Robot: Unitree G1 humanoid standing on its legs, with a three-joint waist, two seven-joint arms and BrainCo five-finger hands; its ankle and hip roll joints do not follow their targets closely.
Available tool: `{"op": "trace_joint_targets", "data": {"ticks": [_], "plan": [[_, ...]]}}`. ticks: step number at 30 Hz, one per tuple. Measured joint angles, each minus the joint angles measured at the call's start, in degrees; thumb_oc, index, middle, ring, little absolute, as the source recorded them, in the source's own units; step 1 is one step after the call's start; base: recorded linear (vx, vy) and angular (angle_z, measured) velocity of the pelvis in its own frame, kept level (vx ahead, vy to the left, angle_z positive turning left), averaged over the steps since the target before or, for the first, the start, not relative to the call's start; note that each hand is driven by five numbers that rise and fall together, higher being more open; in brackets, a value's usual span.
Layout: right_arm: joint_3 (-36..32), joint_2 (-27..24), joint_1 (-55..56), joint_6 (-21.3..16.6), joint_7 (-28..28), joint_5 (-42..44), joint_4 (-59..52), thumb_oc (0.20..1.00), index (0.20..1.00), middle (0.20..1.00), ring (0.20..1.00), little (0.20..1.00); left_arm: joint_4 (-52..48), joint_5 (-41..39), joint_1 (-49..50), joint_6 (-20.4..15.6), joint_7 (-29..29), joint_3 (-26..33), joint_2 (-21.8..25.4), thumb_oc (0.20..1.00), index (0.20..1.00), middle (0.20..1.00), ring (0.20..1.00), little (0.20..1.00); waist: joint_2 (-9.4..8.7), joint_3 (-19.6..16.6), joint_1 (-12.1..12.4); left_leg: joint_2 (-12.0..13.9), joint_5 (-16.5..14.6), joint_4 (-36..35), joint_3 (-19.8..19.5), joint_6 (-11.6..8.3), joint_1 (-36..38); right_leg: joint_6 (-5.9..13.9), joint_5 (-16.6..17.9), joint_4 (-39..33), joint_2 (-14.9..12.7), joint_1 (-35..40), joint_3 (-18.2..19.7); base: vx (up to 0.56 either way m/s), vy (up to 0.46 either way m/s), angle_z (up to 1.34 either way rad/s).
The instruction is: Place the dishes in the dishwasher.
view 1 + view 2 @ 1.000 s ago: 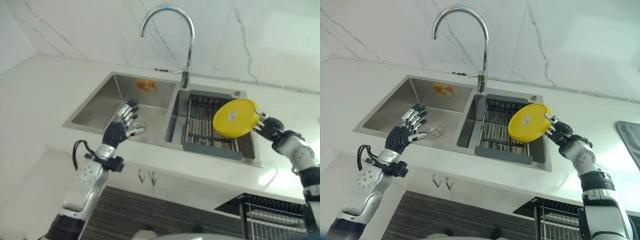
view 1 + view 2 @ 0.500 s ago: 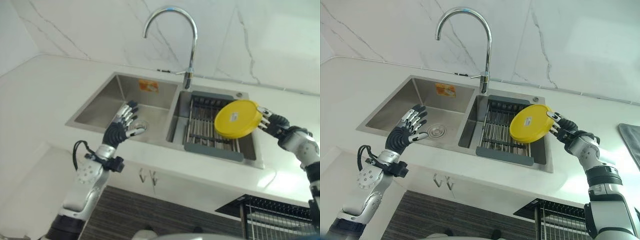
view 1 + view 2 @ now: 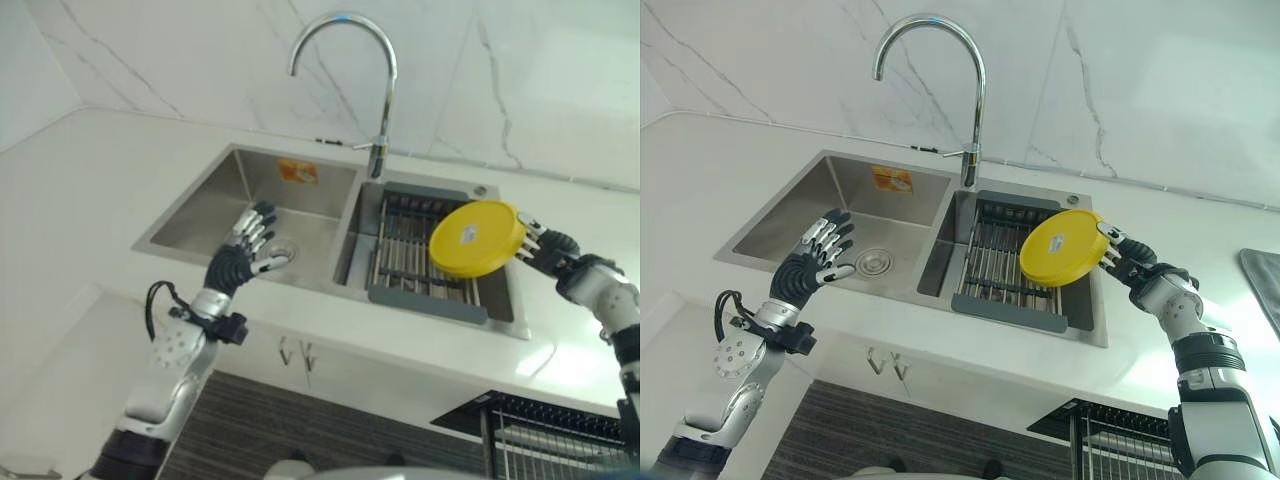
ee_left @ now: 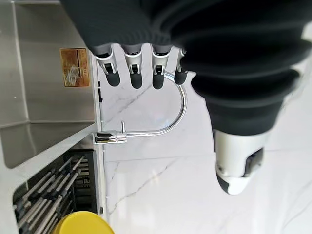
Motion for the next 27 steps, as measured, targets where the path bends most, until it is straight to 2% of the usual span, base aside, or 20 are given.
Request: {"op": "trace_joint_targets", "data": {"ticks": [9,27], "plan": [[0.5,0.2,-0.1,1.2,0.2,0.0,1.3,1.000,1.000,1.000,1.000,1.000,0.0,0.0,0.0,0.0,0.0,0.0,0.0,1.000,1.000,1.000,1.000,1.000,-0.03,0.0,1.2,0.0,0.1,0.0,-0.2,-0.09,0.0,0.00,0.0,0.0,0.0,0.0,-0.2,0.00,0.000,0.00],[0.6,1.3,-0.1,1.1,0.7,0.0,2.2,1.000,1.000,1.000,1.000,1.000,0.0,0.0,0.0,0.5,0.4,0.0,0.2,1.000,1.000,1.000,1.000,1.000,-0.11,0.1,1.5,0.0,0.1,0.0,-0.3,-0.12,0.0,0.01,0.0,0.0,0.0,0.1,-0.3,0.00,0.000,0.00]]}}
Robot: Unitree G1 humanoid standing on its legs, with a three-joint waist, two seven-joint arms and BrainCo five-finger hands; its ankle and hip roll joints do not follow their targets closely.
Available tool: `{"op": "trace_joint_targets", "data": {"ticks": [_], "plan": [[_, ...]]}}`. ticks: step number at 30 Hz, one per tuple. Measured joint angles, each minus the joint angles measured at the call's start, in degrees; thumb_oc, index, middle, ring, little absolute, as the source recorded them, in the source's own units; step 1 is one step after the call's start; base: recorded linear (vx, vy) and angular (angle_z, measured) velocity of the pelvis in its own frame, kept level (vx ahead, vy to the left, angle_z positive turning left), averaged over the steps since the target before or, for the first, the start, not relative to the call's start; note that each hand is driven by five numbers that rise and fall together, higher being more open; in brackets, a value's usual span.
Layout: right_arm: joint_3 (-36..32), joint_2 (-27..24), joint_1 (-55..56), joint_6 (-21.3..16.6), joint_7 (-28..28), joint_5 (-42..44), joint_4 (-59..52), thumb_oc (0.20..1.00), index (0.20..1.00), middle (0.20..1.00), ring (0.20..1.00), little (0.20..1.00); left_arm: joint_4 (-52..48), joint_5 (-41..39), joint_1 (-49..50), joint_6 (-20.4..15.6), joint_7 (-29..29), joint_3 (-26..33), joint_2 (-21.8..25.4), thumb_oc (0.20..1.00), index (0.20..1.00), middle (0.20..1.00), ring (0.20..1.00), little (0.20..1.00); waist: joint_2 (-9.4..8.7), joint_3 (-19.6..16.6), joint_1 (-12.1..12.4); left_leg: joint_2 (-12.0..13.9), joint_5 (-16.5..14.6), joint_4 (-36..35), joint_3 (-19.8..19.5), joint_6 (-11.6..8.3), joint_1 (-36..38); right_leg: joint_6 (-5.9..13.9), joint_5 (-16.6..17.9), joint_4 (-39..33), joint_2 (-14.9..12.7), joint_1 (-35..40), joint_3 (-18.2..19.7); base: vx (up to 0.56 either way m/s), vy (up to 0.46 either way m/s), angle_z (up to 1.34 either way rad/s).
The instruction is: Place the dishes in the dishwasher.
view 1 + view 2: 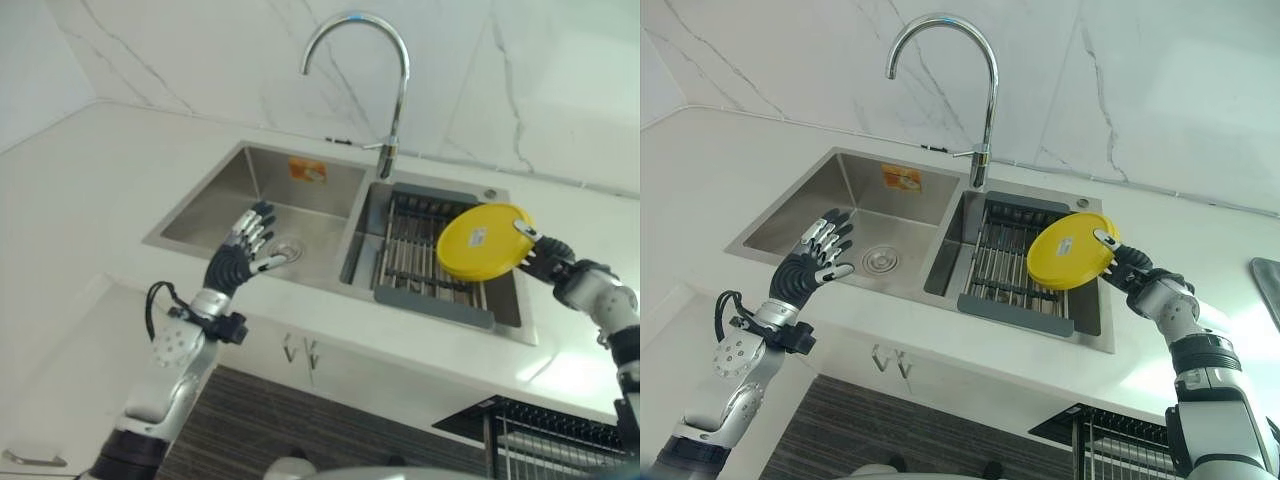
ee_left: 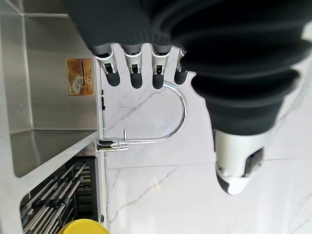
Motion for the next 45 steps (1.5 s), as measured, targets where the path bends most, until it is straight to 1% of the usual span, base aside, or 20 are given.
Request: {"op": "trace_joint_targets", "data": {"ticks": [8,11,16,20,22,26,29,30,31,33,36,39,41,45], "plan": [[0.1,0.9,0.0,-0.2,-0.1,0.0,0.0,1.000,1.000,1.000,1.000,1.000,0.0,0.0,0.0,0.1,0.0,0.0,0.0,1.000,1.000,1.000,1.000,1.000,0.00,0.0,0.3,0.0,0.0,0.0,-0.1,0.00,0.0,0.00,0.0,0.0,0.0,0.0,-0.1,0.00,0.000,0.00],[0.6,1.4,0.0,-0.5,-1.0,0.0,0.0,1.000,1.000,1.000,1.000,1.000,0.0,0.0,0.0,0.1,0.1,0.0,0.1,1.000,1.000,1.000,1.000,1.000,0.02,0.0,0.3,0.0,0.0,0.0,0.0,0.00,0.0,0.00,0.0,0.0,0.0,0.0,0.0,0.00,0.000,0.00],[1.1,1.4,-1.3,-0.5,-1.3,0.0,2.2,1.000,1.000,1.000,1.000,1.000,0.0,0.0,0.0,0.5,0.0,0.0,0.2,1.000,1.000,1.000,1.000,1.000,0.03,0.1,1.2,0.0,0.0,0.0,-0.1,-0.01,-0.1,0.00,0.0,0.0,0.0,0.0,-0.1,0.00,0.000,0.00],[2.1,1.5,-1.8,-0.5,-1.3,0.0,2.3,1.000,1.000,1.000,1.000,1.000,0.0,0.0,0.1,0.5,0.0,0.0,0.2,1.000,1.000,1.000,1.000,1.000,0.01,0.2,1.3,0.0,0.0,0.0,-0.2,-0.02,-0.1,0.03,-0.1,0.0,0.0,0.0,-0.2,0.00,0.000,0.00],[2.1,1.9,-2.0,-1.3,-1.5,0.1,2.3,1.000,1.000,1.000,1.000,1.000,0.0,0.0,0.1,0.5,0.0,0.0,0.2,1.000,1.000,1.000,1.000,1.000,-0.02,0.2,1.4,0.0,0.0,0.0,-0.2,-0.02,-0.1,0.04,-0.1,0.0,0.0,0.0,-0.3,0.00,0.000,0.00],[2.1,2.3,-2.3,-1.4,-2.3,0.0,2.4,1.000,1.000,1.000,1.000,1.000,0.0,0.0,0.1,0.6,0.0,0.0,0.2,1.000,1.000,1.000,1.000,1.000,-0.21,0.4,1.5,0.0,0.0,0.0,-0.3,-0.02,-0.1,0.04,-0.1,0.0,0.0,0.1,-0.3,0.00,0.000,0.00],[2.2,2.4,-4.0,-1.5,-2.5,-0.2,5.1,1.000,1.000,1.000,1.000,1.000,0.0,0.0,0.1,0.6,0.0,0.0,0.3,1.000,1.000,1.000,1.000,1.000,-0.35,0.6,1.5,0.0,0.0,0.0,-0.3,-0.02,-0.1,0.05,-0.1,0.0,0.0,0.1,-0.3,0.00,0.000,0.00],[2.2,2.4,-4.9,-1.7,-2.5,-0.6,6.1,0.517,0.517,0.517,0.517,0.517,0.0,0.0,0.1,0.6,0.0,0.0,0.3,1.000,1.000,1.000,1.000,1.000,-0.39,0.8,1.5,0.0,0.0,0.0,-0.3,-0.03,-0.1,0.04,-0.1,0.0,0.0,0.1,-0.3,0.00,0.000,0.00],[2.2,2.4,-5.4,-1.8,-2.5,-0.9,6.4,0.200,0.200,0.200,0.200,0.200,0.1,0.0,0.1,0.6,0.0,0.0,0.3,1.000,1.000,1.000,1.000,1.000,-0.38,0.8,1.6,0.0,0.0,0.0,-0.3,-0.04,-0.1,0.04,-0.1,0.0,0.0,0.1,-0.3,0.00,0.000,0.00],[3.2,2.4,-6.4,-3.6,-2.9,-2.8,6.7,0.200,0.200,0.200,0.200,0.200,0.1,0.0,0.1,0.7,0.0,0.0,0.3,1.000,1.000,1.000,1.000,1.000,-0.36,0.9,1.6,0.0,0.0,0.0,-0.4,-0.04,-0.1,0.04,-0.1,0.0,0.0,0.1,-0.4,0.00,0.000,0.00],[4.5,2.3,-7.5,-5.0,-3.9,-6.0,6.7,0.200,0.200,0.200,0.200,0.200,0.1,0.0,0.0,0.8,0.1,-0.4,0.4,1.000,1.000,1.000,1.000,1.000,-0.34,0.9,1.6,-0.1,0.0,0.0,-0.6,-0.04,-0.1,0.04,-0.1,0.0,0.0,0.2,-0.4,0.00,0.000,0.00],[4.5,2.9,-7.7,-5.3,-3.1,-5.6,6.7,0.200,0.200,0.200,0.200,0.200,0.3,0.0,0.0,0.8,0.0,-1.9,0.8,1.000,1.000,1.000,1.000,1.000,-0.20,1.0,1.7,-0.1,0.0,0.0,-0.6,-0.04,0.0,0.03,-0.1,0.0,-0.1,0.2,-0.4,0.00,0.000,0.00],[5.9,3.8,-7.6,-5.3,-3.0,-5.6,6.6,0.200,0.200,0.200,0.200,0.200,0.9,0.0,0.1,0.8,0.1,-2.2,0.7,1.000,1.000,1.000,1.000,1.000,0.14,1.2,1.7,-0.1,0.0,0.0,-0.6,-0.04,0.0,0.03,-0.1,0.0,-0.1,0.2,-0.4,0.00,0.000,0.00],[6.3,5.0,-7.6,-5.8,-4.0,-5.4,6.4,0.200,0.200,0.200,0.200,0.200,1.0,0.0,0.1,0.8,0.1,-2.2,0.7,1.000,1.000,1.000,1.000,1.000,0.86,1.6,1.8,-0.1,0.0,0.0,-0.7,-0.06,-0.1,0.02,-0.1,0.0,-0.1,0.3,-0.4,0.00,0.000,0.00]]}}
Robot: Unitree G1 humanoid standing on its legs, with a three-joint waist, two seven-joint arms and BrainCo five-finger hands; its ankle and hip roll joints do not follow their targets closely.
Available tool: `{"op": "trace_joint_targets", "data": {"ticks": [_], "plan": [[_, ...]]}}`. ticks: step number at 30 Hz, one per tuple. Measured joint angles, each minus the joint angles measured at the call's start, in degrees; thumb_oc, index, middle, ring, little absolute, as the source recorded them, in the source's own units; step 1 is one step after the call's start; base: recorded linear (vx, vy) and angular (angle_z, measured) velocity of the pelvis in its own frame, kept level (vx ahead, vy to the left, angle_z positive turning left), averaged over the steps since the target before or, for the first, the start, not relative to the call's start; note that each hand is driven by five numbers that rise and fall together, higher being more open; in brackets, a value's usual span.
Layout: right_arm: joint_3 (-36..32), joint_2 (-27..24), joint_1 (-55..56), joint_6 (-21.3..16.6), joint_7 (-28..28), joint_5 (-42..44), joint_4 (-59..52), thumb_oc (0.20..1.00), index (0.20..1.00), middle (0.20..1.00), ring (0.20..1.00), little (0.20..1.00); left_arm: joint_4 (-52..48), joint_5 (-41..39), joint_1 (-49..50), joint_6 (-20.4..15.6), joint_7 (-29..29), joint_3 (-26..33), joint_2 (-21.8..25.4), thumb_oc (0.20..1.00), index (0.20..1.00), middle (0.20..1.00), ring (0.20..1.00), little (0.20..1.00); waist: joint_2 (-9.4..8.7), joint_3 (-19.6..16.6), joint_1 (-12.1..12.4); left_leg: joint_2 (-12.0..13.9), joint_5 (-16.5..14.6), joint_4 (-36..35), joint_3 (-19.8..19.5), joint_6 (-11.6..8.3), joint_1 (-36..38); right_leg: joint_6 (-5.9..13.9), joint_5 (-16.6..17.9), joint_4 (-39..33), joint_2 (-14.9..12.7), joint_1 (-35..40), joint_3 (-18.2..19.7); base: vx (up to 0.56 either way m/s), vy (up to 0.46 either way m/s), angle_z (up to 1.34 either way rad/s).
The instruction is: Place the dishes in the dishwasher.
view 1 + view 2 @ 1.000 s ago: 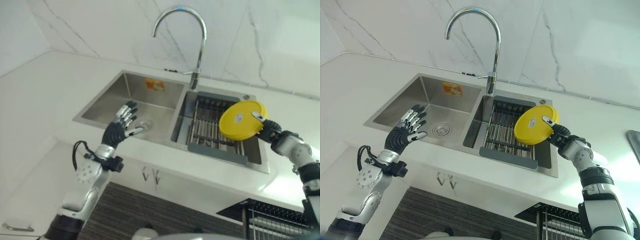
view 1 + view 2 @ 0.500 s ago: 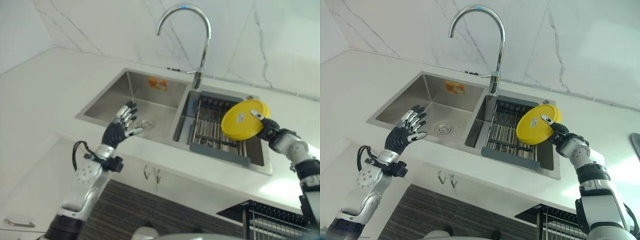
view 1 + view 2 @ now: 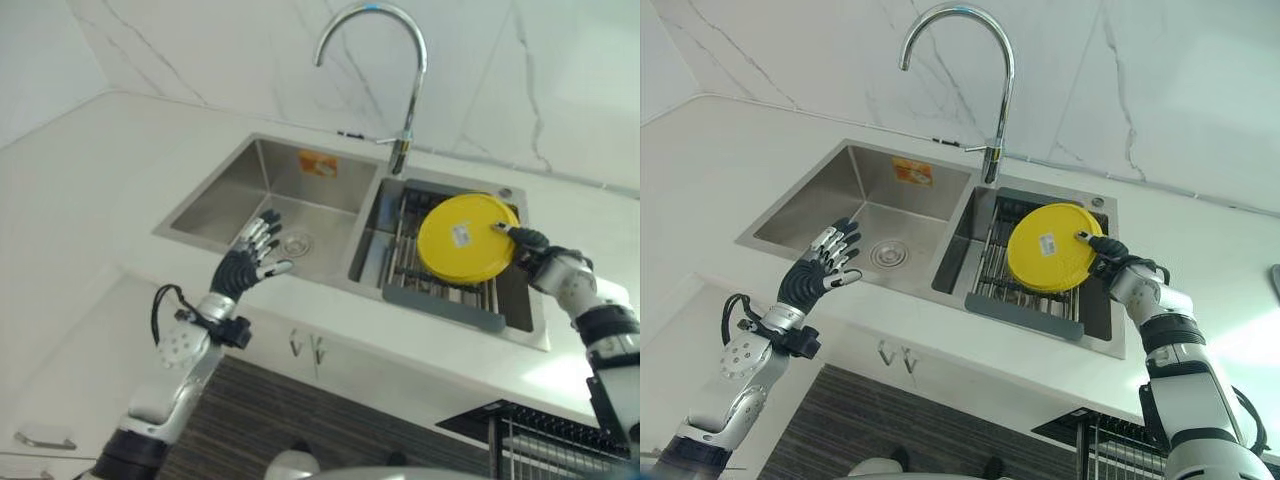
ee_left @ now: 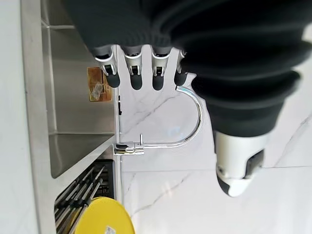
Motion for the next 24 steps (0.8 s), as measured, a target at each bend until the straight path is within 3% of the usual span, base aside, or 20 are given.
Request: {"op": "trace_joint_targets", "data": {"ticks": [9,14,18,24], "plan": [[-0.7,0.9,0.2,-2.9,-2.3,3.3,-0.3,0.200,0.200,0.200,0.200,0.200,0.0,0.0,0.0,0.0,-0.1,0.0,0.0,1.000,1.000,1.000,1.000,1.000,0.04,0.0,-0.1,0.0,0.1,0.0,0.0,-0.05,0.1,-0.03,0.0,0.0,0.0,0.0,0.0,0.00,-0.016,0.00],[-6.4,3.4,8.1,-6.7,-2.7,9.4,-14.3,0.200,0.200,0.200,0.200,0.200,0.0,0.0,0.2,-0.1,-0.6,0.1,-0.6,1.000,1.000,1.000,1.000,1.000,0.11,0.0,-0.4,0.2,0.2,0.0,0.4,-0.22,0.1,-0.15,-0.2,0.0,0.2,0.1,-0.1,-0.02,-0.102,0.01],[-7.1,6.5,14.5,-10.3,-3.4,14.6,-24.8,0.200,0.200,0.200,0.200,0.200,-0.1,0.0,0.6,-0.3,-0.9,0.0,-1.2,1.000,1.000,1.000,1.000,1.000,0.23,-0.1,-1.3,0.8,0.2,0.0,0.8,-0.33,-0.1,-0.21,-0.2,0.0,0.6,-0.2,0.3,-0.05,-0.170,-0.04],[-10.3,12.6,26.1,-14.6,-4.6,15.4,-40.4,0.200,0.200,0.200,0.200,0.200,-1.0,0.1,3.2,-2.6,-1.9,0.7,-1.9,1.000,1.000,1.000,1.000,1.000,0.90,-0.1,-2.9,1.3,0.3,0.0,0.8,-0.50,-0.8,-0.60,-0.4,0.0,1.3,-1.3,1.0,-0.11,-0.038,-0.06]]}}
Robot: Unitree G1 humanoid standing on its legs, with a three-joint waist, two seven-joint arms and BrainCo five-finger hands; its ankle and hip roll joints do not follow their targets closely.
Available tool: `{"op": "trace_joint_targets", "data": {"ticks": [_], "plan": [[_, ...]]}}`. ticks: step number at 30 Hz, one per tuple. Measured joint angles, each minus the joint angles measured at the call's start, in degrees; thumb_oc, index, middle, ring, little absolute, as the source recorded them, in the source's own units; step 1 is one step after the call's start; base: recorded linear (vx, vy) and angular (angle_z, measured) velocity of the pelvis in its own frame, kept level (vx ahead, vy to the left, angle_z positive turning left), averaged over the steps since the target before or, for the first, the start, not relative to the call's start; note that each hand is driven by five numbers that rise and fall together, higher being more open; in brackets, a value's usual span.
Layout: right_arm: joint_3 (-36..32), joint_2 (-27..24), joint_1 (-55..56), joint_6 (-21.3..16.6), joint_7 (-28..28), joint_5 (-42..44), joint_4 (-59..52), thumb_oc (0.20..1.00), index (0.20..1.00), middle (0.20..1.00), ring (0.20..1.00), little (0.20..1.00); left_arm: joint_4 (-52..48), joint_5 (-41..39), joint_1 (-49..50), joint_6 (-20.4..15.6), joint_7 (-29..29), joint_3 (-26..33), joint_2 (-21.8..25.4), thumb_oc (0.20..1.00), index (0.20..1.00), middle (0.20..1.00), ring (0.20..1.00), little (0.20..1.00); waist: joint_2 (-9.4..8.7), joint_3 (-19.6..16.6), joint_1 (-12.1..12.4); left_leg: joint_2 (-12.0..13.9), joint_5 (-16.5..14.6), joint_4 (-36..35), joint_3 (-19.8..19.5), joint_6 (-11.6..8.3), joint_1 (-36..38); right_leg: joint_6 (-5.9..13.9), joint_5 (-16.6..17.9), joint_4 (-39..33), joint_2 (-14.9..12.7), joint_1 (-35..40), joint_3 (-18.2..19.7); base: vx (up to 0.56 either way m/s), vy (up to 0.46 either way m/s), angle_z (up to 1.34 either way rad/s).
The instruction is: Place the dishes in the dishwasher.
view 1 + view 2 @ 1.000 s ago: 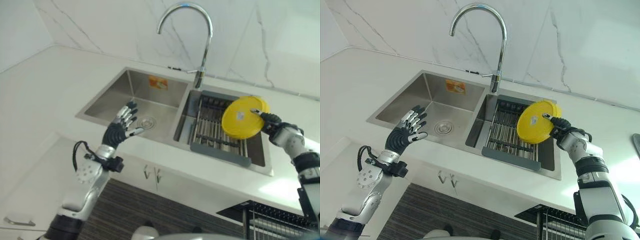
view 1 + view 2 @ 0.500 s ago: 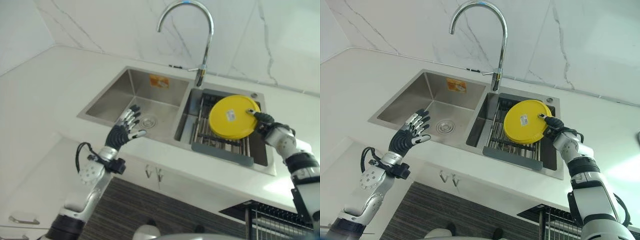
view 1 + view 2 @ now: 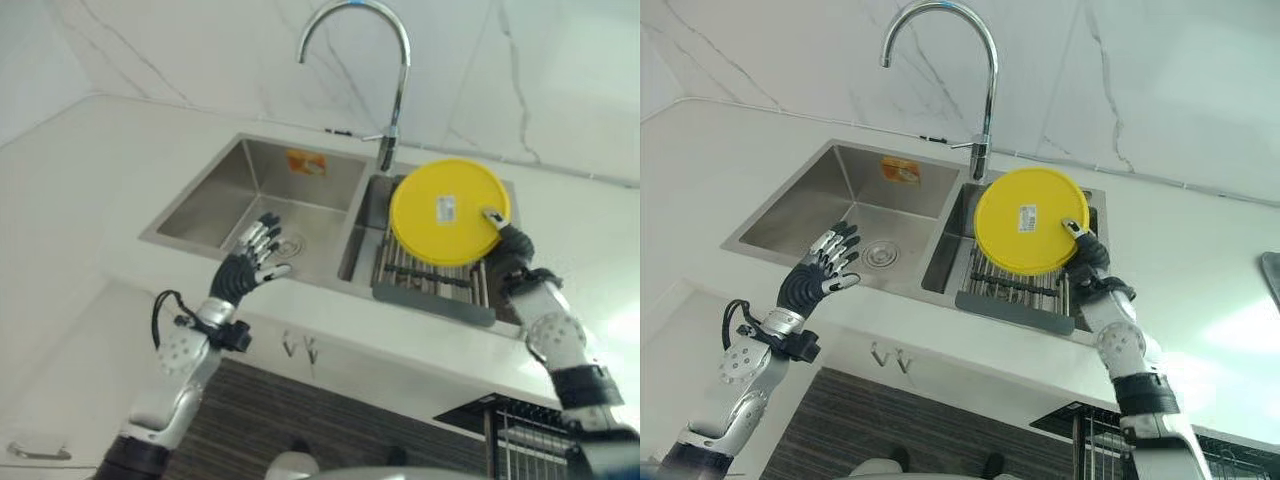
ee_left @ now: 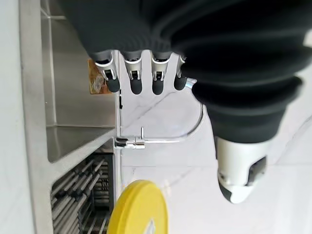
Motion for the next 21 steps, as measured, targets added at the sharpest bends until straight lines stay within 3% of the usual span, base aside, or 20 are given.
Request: {"op": "trace_joint_targets", "data": {"ticks": [3,5,6,7,8,9,10,12,14,16,17,18,19,20,21], "plan": [[-0.5,5.0,4.4,-2.1,0.7,0.4,-5.1,0.200,0.200,0.200,0.200,0.200,-2.2,0.5,3.8,-1.9,0.1,1.9,-2.0,1.000,1.000,1.000,1.000,1.000,0.19,0.0,-0.2,-0.7,-0.1,1.3,-0.1,0.15,-0.1,-0.17,0.6,0.0,-0.1,-2.4,4.6,-0.11,0.112,-0.72],[-0.3,5.6,5.1,-2.1,1.0,0.2,-5.1,0.200,0.200,0.200,0.200,0.200,-2.0,0.6,4.0,-2.0,0.3,2.1,-2.6,1.000,1.000,1.000,1.000,1.000,0.24,0.4,-0.6,-1.8,-1.7,5.7,-1.7,0.64,-0.7,-0.39,0.7,0.1,-0.9,-2.7,7.9,-0.19,0.251,-0.93],[-1.4,7.3,6.7,-2.8,1.0,0.1,-6.5,0.200,0.200,0.200,0.200,0.200,-2.0,0.9,3.9,-2.4,0.3,2.6,-3.4,1.000,1.000,1.000,1.000,1.000,-1.23,1.2,-1.1,-3.7,-3.7,13.1,-2.8,1.56,-4.2,-0.93,1.2,0.2,-2.8,-2.5,9.6,-0.19,0.291,-0.78],[-1.8,8.2,9.1,-3.5,1.1,0.1,-9.6,0.200,0.200,0.200,0.200,0.200,-2.1,1.7,4.5,-3.2,0.3,2.9,-4.6,1.000,1.000,1.000,1.000,1.000,-1.83,1.4,-1.0,-6.7,-5.4,16.5,-7.1,2.92,-6.4,-0.81,1.8,0.3,-4.2,-3.1,11.0,-0.12,0.245,-0.84],[-2.1,8.0,10.6,-3.7,1.1,0.1,-13.0,0.200,0.200,0.200,0.200,0.200,-1.7,1.8,4.4,-3.4,0.0,2.5,-5.1,1.000,1.000,1.000,1.000,1.000,0.63,1.4,-2.3,-7.3,-5.6,14.9,-7.4,3.80,-6.8,0.09,2.3,0.3,-3.6,-3.1,11.6,-0.19,0.348,-0.62],[-2.8,8.0,11.0,-4.0,1.3,0.1,-14.5,0.200,0.200,0.200,0.200,0.200,-0.8,2.0,3.0,-3.5,-0.5,2.5,-5.3,1.000,1.000,1.000,1.000,1.000,2.94,1.6,-4.4,-6.3,-6.1,13.0,-6.1,4.43,-7.0,1.29,2.0,0.3,-2.7,-2.7,11.3,-0.20,0.339,-0.52],[-3.2,8.2,11.6,-4.4,1.2,0.1,-15.3,0.200,0.200,0.200,0.200,0.200,-0.2,2.1,1.5,-3.7,-0.6,2.6,-5.3,1.000,1.000,1.000,1.000,1.000,1.17,2.1,-5.4,-7.3,-5.8,11.5,-4.0,4.22,-5.6,1.96,2.8,0.3,-4.7,-4.0,10.5,-0.33,0.523,-0.30],[-4.6,8.4,12.5,-4.5,1.9,0.2,-16.5,0.200,0.200,0.200,0.200,0.200,-0.4,2.2,-1.2,-3.9,-1.1,2.4,-5.4,1.000,1.000,1.000,1.000,1.000,-0.65,2.4,-7.9,-10.3,-5.6,12.1,-3.4,6.25,-7.3,3.21,3.1,0.8,-7.1,-5.7,11.2,-0.23,0.374,-0.25],[-5.7,8.3,15.0,-4.6,2.0,0.3,-16.7,0.200,0.200,0.200,0.200,0.200,-0.5,2.2,-1.3,-3.9,-1.2,1.9,-4.9,1.000,1.000,1.000,1.000,1.000,-2.51,2.6,-8.7,-12.3,-5.0,10.8,-3.6,7.61,-7.2,5.19,2.3,1.3,-9.0,-7.0,12.2,-0.13,0.199,-0.08],[-5.2,8.3,16.1,-4.6,2.4,0.2,-16.7,0.200,0.200,0.200,0.200,0.200,-0.6,2.3,-1.3,-3.8,-1.2,1.8,-3.2,1.000,1.000,1.000,1.000,1.000,-3.90,2.7,-8.8,-13.5,-4.6,11.0,-2.8,8.00,-7.3,5.01,2.3,1.4,-10.1,-7.4,13.4,-0.14,0.198,-0.10],[-4.8,8.4,16.3,-4.5,2.7,0.3,-16.7,0.200,0.200,0.200,0.200,0.200,-0.6,2.4,-1.3,-3.8,-1.2,1.6,-2.1,1.000,1.000,1.000,1.000,1.000,-4.56,2.6,-8.6,-13.9,-4.5,11.0,-2.1,8.34,-7.0,4.84,4.0,2.0,-10.4,-7.8,13.5,-0.14,0.192,-0.31],[-4.2,8.2,16.0,-4.5,3.1,0.3,-16.7,0.200,0.200,0.200,0.200,0.200,-0.5,2.5,-1.1,-3.7,-1.1,1.7,-1.1,1.000,1.000,1.000,1.000,1.000,-4.96,2.7,-7.7,-13.9,-4.2,11.1,-0.7,8.93,-7.0,6.76,8.9,2.6,-9.9,-9.1,12.1,-0.16,0.157,-0.78],[-3.1,7.8,14.6,-4.5,3.2,0.3,-16.7,0.200,0.200,0.200,0.200,0.200,-0.4,2.5,-0.4,-3.7,-1.1,2.1,-0.8,1.000,1.000,1.000,1.000,1.000,-4.44,2.8,-6.9,-12.7,-4.0,10.9,0.8,9.20,-7.3,5.88,14.0,0.4,-8.2,-9.5,10.1,-0.13,0.093,-1.04],[-2.4,7.5,13.1,-4.4,3.3,0.3,-16.6,0.200,0.200,0.200,0.200,0.200,0.0,2.5,-0.4,-3.7,-1.1,2.1,-0.6,1.000,1.000,1.000,1.000,1.000,-3.96,3.3,-6.5,-11.5,-3.9,10.7,2.7,9.86,-7.2,6.02,16.4,0.3,-7.3,-10.3,8.0,-0.17,0.049,-0.93],[-2.5,7.0,12.8,-4.4,3.7,0.3,-16.6,0.200,0.200,0.200,0.200,0.200,0.7,2.7,-0.6,-3.6,-1.2,2.1,-1.4,1.000,1.000,1.000,1.000,1.000,-3.10,3.4,-6.9,-10.3,-3.4,9.0,3.6,10.63,-6.2,6.00,13.9,1.9,-6.3,-10.0,5.1,-0.18,0.020,-0.62]]}}
